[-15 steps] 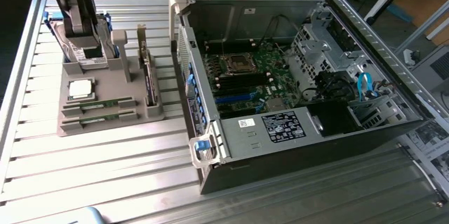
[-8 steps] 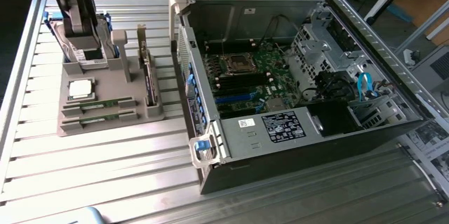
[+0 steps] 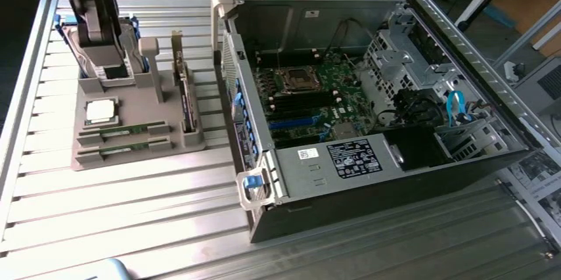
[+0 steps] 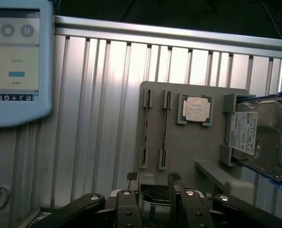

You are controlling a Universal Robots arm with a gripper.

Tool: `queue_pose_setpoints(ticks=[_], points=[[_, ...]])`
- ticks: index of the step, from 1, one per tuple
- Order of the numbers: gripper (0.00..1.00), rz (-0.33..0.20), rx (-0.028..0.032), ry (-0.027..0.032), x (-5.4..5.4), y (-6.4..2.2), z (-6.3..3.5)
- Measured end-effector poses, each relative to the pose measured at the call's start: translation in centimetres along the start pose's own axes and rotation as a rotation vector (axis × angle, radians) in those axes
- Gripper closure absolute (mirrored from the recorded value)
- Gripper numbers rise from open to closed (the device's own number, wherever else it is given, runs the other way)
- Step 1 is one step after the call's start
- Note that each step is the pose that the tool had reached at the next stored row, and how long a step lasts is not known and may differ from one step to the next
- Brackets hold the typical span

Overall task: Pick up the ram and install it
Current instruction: 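Pick up the ram and move it above insertion slot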

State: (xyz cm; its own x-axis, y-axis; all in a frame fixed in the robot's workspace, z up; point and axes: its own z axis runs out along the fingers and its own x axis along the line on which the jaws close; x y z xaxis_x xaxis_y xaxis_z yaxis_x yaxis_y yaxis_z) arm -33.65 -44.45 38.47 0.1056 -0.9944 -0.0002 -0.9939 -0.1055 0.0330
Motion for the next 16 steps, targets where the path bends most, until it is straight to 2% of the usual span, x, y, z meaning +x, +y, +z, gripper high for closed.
queue_pose_setpoints(ticks=[16], points=[[0.62, 0.0, 0.0, 0.0, -0.1, 0.49, 1.31]])
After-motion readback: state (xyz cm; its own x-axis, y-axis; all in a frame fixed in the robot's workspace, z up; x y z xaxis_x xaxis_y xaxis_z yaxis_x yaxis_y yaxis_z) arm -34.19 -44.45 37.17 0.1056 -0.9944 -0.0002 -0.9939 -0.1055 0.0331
